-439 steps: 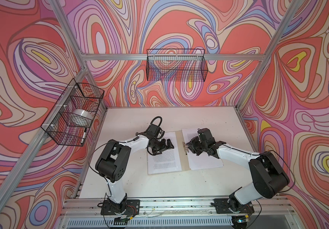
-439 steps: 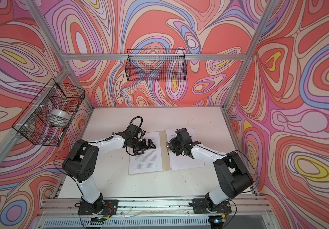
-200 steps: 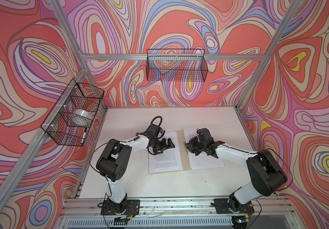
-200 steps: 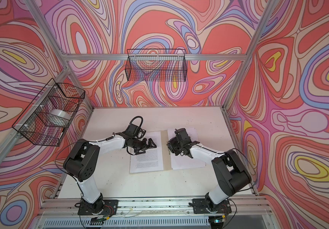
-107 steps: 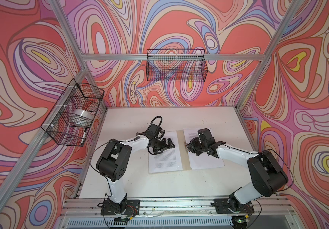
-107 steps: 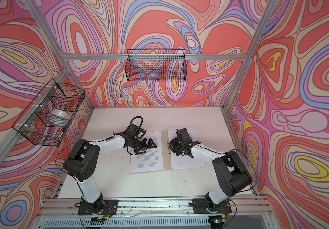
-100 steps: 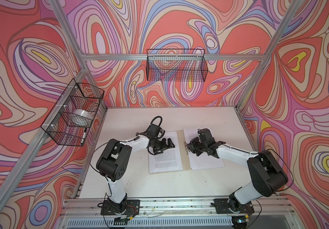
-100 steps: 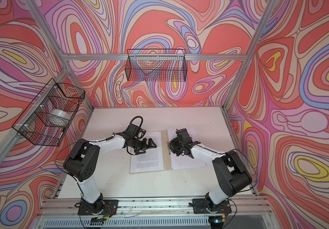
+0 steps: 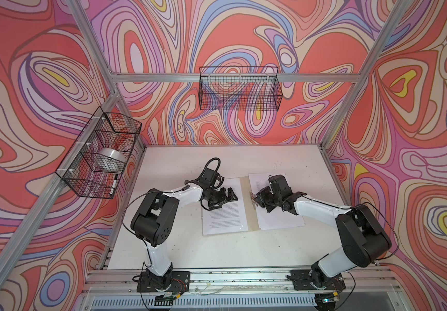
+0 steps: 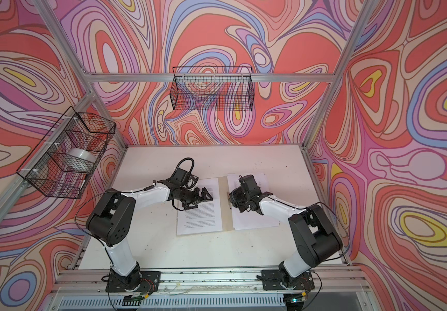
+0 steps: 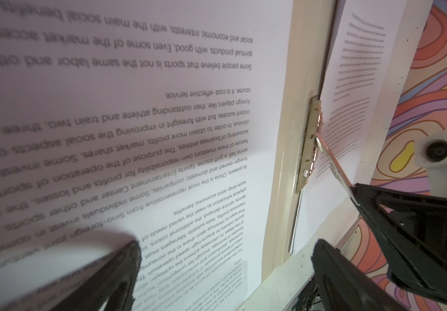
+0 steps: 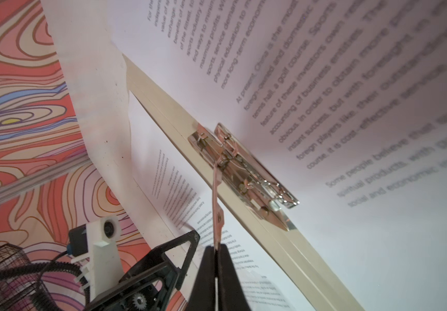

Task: Put the files into the folder

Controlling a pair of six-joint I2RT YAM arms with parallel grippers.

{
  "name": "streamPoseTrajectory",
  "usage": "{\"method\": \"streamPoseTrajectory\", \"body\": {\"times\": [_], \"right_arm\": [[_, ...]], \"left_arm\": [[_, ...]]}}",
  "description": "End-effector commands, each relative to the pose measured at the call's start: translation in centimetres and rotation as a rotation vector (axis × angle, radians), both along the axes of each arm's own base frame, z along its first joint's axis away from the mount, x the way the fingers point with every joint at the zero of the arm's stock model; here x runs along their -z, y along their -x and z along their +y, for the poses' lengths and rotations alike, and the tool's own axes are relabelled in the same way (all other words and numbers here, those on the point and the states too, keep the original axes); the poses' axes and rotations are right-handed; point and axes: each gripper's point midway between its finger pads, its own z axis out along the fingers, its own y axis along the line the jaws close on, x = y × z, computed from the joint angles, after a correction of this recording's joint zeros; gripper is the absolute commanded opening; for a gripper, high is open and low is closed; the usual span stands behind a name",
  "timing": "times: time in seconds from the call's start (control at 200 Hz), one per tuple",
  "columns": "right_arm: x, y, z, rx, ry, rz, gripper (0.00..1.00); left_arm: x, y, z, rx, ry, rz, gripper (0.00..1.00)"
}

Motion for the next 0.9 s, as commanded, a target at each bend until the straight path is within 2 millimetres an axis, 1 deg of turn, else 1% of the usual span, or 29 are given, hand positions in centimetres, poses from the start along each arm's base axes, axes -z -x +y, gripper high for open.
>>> {"method": "streamPoseTrajectory", "body": {"times": [0.0, 0.15, 0.366, 0.566, 0.671, 0.786, 0.896], "right_arm": [[0.4, 0.7, -0.8, 0.008, 0.018, 0.009, 0.00], [1.7, 1.9, -1.6, -0.005, 0.056, 0.022, 0.00], [4.5, 5.0, -4.6, -0.027, 0.207, 0.064, 0.00], [7.2, 6.9, -6.6, -0.058, 0.320, 0.105, 0.00], [9.1, 7.9, -7.1, -0.069, 0.344, 0.141, 0.00], [11.0, 8.9, -7.2, -0.082, 0.355, 0.179, 0.00], [12.0, 9.5, -7.7, -0.088, 0.403, 0.205, 0.00]], "left_arm": [[2.6, 0.8, 0.8, -0.025, -0.053, 0.075, 1.00], [2.9, 0.8, 1.2, -0.034, -0.062, 0.083, 1.00], [3.5, 1.0, 1.7, -0.046, -0.084, 0.099, 1.00], [4.0, 1.2, 2.0, -0.052, -0.094, 0.113, 1.00], [4.1, 1.3, 2.2, -0.055, -0.103, 0.113, 1.00], [4.3, 1.5, 2.3, -0.057, -0.107, 0.121, 1.00], [4.2, 1.5, 2.2, -0.058, -0.104, 0.121, 1.00]]}}
